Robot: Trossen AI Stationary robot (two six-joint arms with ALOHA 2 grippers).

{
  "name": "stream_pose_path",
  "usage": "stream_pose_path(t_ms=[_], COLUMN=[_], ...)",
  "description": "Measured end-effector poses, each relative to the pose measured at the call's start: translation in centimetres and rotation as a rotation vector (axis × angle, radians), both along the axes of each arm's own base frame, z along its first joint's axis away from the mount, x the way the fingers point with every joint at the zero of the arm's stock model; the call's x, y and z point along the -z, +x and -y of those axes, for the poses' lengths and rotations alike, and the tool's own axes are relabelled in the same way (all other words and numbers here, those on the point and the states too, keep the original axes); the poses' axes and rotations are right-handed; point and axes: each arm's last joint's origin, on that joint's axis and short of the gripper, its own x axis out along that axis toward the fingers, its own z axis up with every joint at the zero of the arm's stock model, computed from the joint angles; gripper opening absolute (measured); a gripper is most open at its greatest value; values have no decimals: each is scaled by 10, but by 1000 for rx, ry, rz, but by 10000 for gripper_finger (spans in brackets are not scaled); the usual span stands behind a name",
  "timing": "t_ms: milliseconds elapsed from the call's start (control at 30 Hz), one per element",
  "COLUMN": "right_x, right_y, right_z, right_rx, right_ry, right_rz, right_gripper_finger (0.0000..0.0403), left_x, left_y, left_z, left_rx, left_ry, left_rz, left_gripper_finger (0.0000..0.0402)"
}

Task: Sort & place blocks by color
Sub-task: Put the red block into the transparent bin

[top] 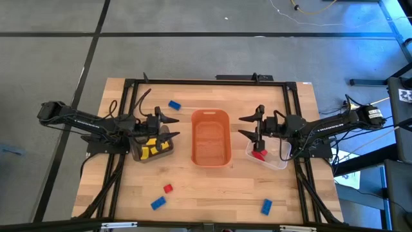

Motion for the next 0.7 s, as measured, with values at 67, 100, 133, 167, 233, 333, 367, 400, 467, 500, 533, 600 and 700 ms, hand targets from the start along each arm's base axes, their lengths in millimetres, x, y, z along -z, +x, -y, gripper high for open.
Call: stream_pose_path(t_ms=[67, 100, 133, 167, 233, 333, 367, 400, 467, 500, 533, 600, 700], right_x=[0, 0, 0, 0, 0, 0, 0, 0, 0, 0, 0, 1, 1], right_y=[0, 0, 0, 0, 0, 0, 0, 0, 0, 0, 0, 0, 0], right_z=[0, 0, 0, 0, 0, 0, 0, 0, 0, 0, 0, 0, 0], right_rx=[0, 0, 0, 0, 1, 2, 2, 2, 2, 2, 1, -3, -5], right_ry=[0, 0, 0, 0, -4, -12, -12, -11, -11, -10, -6, 16, 24], right_rz=[1, 0, 0, 0, -1, -2, -2, -2, -2, -2, -2, -6, -10], right_gripper_finger=[235, 235, 235, 235, 235, 235, 235, 235, 235, 235, 235, 235, 235], left_x=[0, 0, 0, 0, 0, 0, 0, 0, 0, 0, 0, 0, 1], left_y=[0, 0, 0, 0, 0, 0, 0, 0, 0, 0, 0, 0, 0], left_z=[0, 0, 0, 0, 0, 0, 0, 0, 0, 0, 0, 0, 0], left_rx=[0, 0, 0, 0, 0, 0, 0, 0, 0, 0, 0, 0, 1], left_ry=[0, 0, 0, 0, 0, 0, 0, 0, 0, 0, 0, -2, -31], left_rz=[1, 0, 0, 1, 0, 0, 1, 1, 1, 1, 1, 1, -8], left_gripper_finger=[244, 244, 244, 244, 244, 244, 244, 244, 244, 244, 244, 244, 244])
